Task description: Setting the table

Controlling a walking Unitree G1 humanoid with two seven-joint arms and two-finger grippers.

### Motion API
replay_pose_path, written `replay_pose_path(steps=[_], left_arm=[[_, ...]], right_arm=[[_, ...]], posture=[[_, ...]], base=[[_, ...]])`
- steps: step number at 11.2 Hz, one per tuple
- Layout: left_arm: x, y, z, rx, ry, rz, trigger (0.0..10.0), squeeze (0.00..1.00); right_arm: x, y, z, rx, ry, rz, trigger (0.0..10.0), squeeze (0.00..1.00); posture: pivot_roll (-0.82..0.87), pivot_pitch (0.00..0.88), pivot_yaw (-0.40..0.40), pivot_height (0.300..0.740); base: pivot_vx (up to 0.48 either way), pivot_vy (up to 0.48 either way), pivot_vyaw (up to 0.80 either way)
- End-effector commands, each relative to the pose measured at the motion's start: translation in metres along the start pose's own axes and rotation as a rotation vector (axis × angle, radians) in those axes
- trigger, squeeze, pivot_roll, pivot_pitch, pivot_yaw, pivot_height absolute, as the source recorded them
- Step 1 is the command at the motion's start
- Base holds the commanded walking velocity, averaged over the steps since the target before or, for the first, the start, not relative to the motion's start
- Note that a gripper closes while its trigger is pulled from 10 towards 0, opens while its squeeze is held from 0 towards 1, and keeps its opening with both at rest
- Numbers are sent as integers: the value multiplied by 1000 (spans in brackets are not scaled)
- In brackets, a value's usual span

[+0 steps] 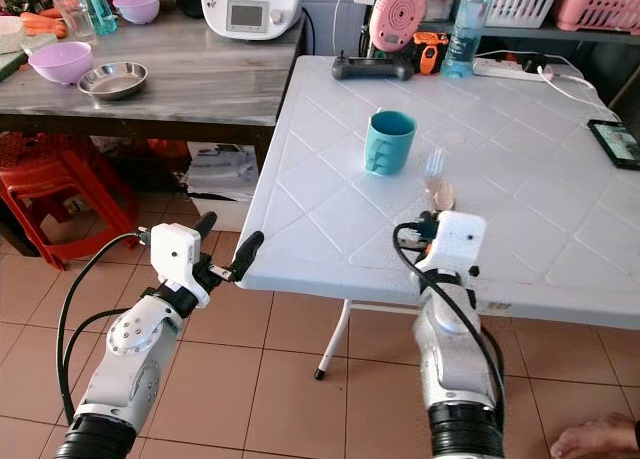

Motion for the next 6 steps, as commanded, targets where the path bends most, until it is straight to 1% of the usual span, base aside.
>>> replay_pose_path(steps=[1, 2, 4, 6], left_arm=[[1, 1, -3, 12, 9, 2, 10000, 0], [2, 1, -3, 9, 13, 2, 10000, 0], [5, 2, -2, 0, 16, 6, 10000, 0], [6, 1, -1, -2, 14, 5, 10000, 0]], right_arm=[[-1, 14, 2, -18, -10, 59, 10000, 0], [-3, 16, 2, -20, -16, 68, 10000, 0], [-8, 13, 2, -29, -16, 69, 10000, 0], [-8, 14, 3, -31, -20, 72, 10000, 0]], posture=[[-8, 40, 8, 740], [-11, 39, 10, 740], [-14, 36, 11, 740], [-17, 32, 12, 740]], base=[[0, 0, 0], [0, 0, 0], [0, 270, -441], [0, 321, -444]])
Point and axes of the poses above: a point about 5 cm out from each wrist's last joint towards the gripper, its own x axis pointing out of the wrist towards the gripper, its own y axis along the axis of the wrist's last joint, z = x × y, the point moved 5 cm from there along x, pointing out of the wrist towards the gripper, and after that the axes turned 4 degrees about -x, right-handed, at the moved point
